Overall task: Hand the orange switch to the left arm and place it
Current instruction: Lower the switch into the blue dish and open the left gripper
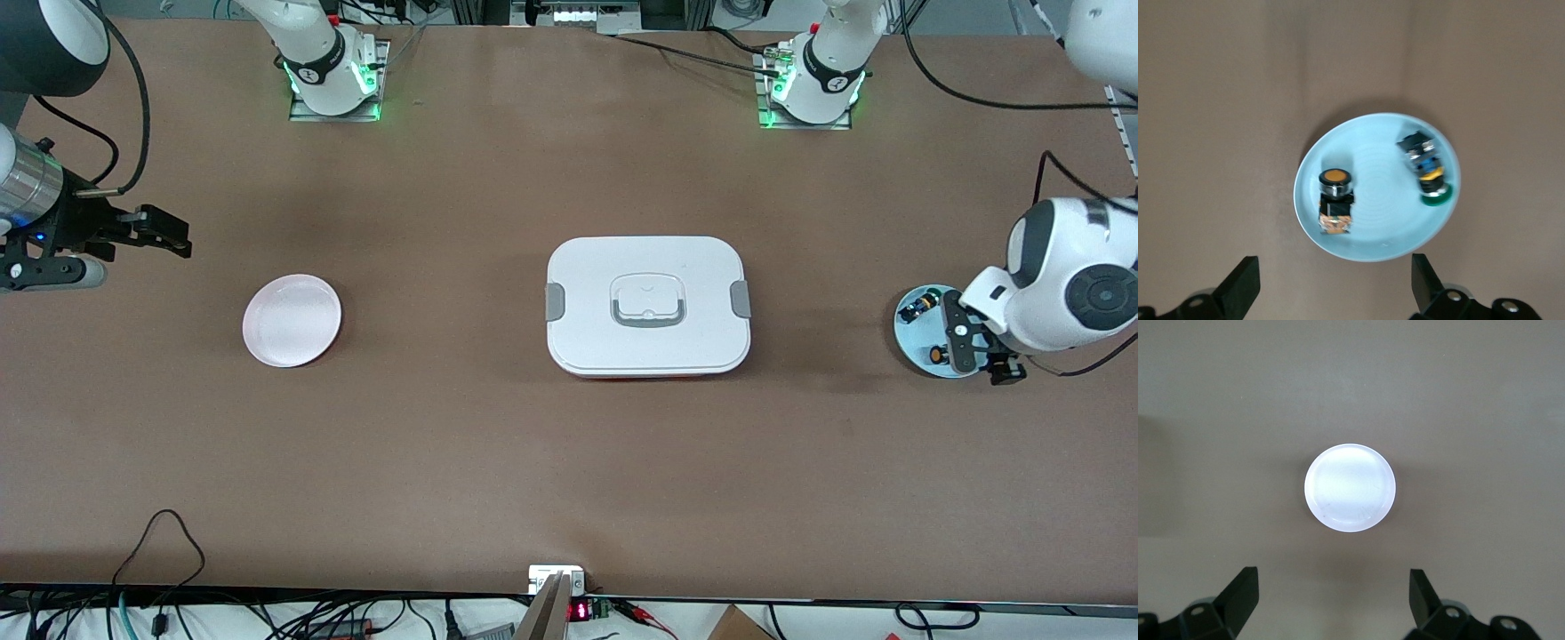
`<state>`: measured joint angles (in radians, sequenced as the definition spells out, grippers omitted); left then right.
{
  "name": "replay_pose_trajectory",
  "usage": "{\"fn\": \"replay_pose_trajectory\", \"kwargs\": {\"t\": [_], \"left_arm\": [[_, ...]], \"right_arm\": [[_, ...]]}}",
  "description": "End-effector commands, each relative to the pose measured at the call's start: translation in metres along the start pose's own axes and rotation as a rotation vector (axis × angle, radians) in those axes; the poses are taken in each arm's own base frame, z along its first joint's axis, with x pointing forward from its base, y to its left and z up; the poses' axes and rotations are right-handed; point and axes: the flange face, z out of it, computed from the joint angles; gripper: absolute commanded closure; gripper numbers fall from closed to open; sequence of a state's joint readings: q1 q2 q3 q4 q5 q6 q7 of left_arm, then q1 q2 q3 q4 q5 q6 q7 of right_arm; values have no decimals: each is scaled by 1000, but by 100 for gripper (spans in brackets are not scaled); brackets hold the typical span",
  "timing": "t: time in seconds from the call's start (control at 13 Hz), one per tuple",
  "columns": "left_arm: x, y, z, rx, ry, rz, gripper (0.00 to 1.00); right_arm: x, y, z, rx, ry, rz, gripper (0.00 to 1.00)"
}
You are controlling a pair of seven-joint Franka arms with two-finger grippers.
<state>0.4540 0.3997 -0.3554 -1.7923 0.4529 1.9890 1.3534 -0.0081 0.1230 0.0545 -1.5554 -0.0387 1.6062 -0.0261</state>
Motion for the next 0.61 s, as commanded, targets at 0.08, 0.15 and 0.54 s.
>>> {"fn": "replay_pose_trajectory", "kwargs": {"t": [0.08,0.15,0.54], "left_arm": [[-6,5,-78,-80,45,-154,0],[-1,8,-95,-110,41,-222,0],[41,42,-185,-226,60,-688,0]], "right_arm": [[2,-2,-4,5,22,-14,0],[1,-9,-4,2,16,-27,0],[2,-11,-4,-4,20,-28,0]]}}
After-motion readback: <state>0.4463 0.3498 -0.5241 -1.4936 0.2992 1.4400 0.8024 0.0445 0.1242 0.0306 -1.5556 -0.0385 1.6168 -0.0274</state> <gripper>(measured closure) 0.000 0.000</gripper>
